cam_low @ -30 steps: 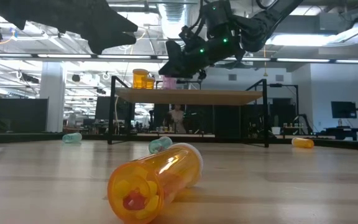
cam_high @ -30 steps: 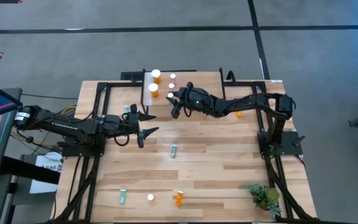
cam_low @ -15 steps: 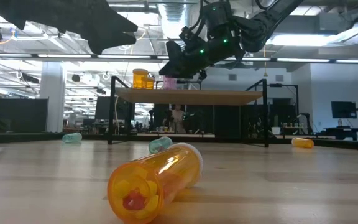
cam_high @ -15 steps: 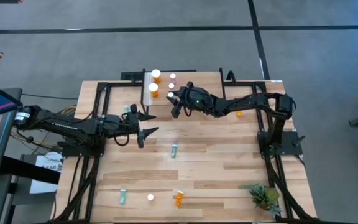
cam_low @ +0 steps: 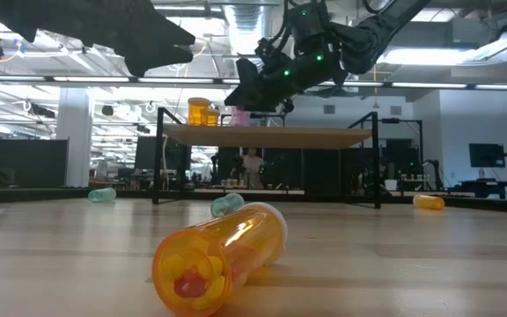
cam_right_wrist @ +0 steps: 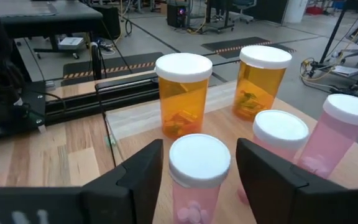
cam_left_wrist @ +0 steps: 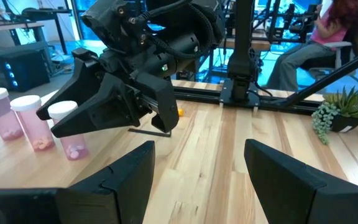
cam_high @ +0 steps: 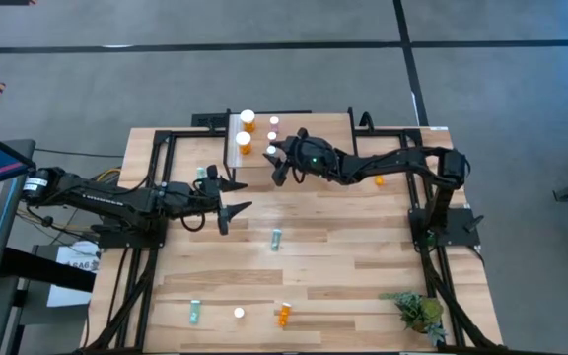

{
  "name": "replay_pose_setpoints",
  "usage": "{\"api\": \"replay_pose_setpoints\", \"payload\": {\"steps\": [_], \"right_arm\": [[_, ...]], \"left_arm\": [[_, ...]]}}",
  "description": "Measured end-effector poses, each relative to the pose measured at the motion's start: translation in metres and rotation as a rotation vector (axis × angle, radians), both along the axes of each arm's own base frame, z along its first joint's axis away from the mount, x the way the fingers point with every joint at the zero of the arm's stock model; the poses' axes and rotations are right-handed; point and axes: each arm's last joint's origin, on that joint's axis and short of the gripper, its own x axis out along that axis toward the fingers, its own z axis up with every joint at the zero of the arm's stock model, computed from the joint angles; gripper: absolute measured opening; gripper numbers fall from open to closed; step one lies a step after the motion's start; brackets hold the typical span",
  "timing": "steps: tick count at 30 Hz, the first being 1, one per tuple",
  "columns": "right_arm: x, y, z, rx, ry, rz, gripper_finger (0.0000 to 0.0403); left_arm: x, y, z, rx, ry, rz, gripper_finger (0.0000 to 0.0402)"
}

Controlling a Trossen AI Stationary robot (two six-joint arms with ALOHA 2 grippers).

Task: Pick and place medicine bottles onto shelf by color
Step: Put the small pink pill bottle aligned with the other small pink bottles on the shelf, then put the top small blue pill bottle on the shelf

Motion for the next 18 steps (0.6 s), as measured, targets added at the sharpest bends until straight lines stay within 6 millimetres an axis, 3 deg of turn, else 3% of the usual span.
{"api": "replay_pose_setpoints", "payload": {"steps": [12, 18], "right_arm": [[-0.026, 0.016, 0.042, 0.013, 0.059, 0.021, 0.0237], [-0.041, 0.050, 0.062, 0.021, 0.125, 0.103, 0.0233]], "left_arm": [[0.000, 0.000, -0.002, 0.000, 0.016, -0.003, 0.0238], [-0.001, 0.000, -0.004, -0.015, 0.043, 0.001, 0.0238]]}}
